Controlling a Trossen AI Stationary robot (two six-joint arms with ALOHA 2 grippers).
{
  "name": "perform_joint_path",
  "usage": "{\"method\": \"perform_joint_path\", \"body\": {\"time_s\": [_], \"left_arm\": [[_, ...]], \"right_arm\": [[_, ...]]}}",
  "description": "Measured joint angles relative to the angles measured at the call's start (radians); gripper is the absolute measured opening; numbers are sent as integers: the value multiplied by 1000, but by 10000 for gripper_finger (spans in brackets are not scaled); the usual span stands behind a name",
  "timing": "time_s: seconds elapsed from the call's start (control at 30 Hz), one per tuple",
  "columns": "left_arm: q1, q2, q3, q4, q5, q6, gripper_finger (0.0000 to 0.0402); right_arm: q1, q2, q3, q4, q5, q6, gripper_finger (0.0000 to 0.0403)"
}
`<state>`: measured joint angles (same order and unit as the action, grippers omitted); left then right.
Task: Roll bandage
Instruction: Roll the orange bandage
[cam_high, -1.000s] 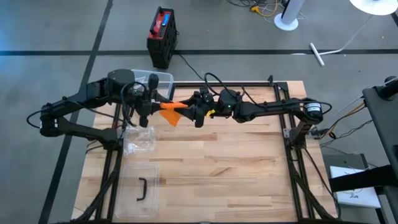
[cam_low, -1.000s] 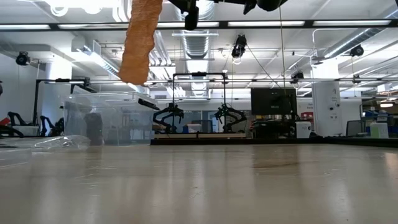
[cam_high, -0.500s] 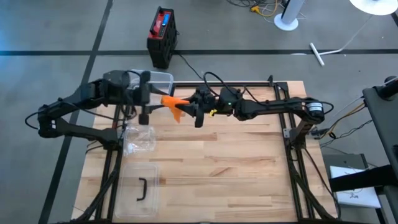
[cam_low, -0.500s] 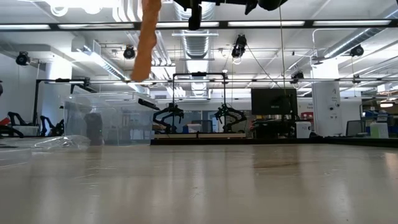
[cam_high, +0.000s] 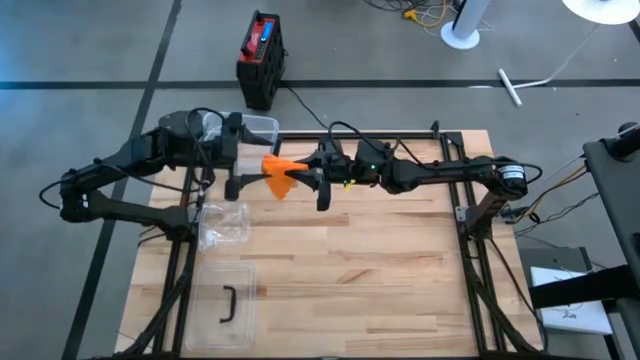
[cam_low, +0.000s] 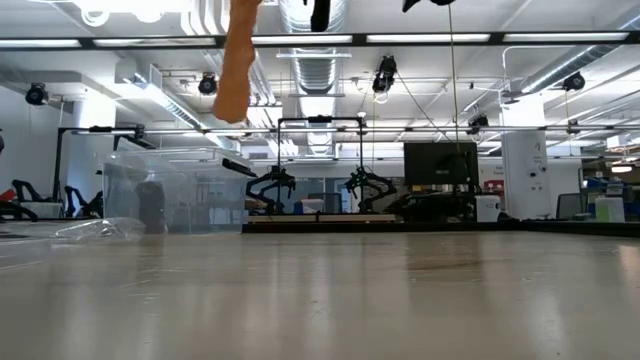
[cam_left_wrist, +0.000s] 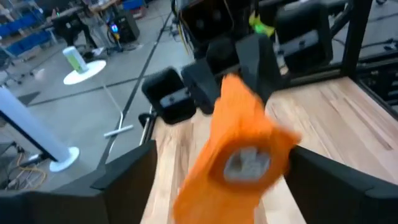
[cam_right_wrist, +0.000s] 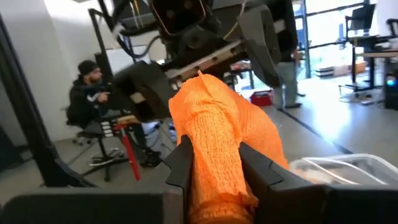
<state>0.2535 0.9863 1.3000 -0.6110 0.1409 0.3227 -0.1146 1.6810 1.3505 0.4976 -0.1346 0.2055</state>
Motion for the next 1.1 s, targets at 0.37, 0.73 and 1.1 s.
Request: {"method": "perform_joint_path", "body": {"time_s": [0.37, 0.73, 1.1], "left_arm": [[-1, 52, -1, 11, 34, 14, 343], [-2, 89, 4, 16, 35, -3, 176], [-2, 73, 11, -44, 70, -23, 64]], "right_arm": [[2, -4, 2, -31, 72, -9, 74], [18, -5, 3, -56, 53, -50, 89], [28, -29, 4, -161, -30, -73, 175]]}}
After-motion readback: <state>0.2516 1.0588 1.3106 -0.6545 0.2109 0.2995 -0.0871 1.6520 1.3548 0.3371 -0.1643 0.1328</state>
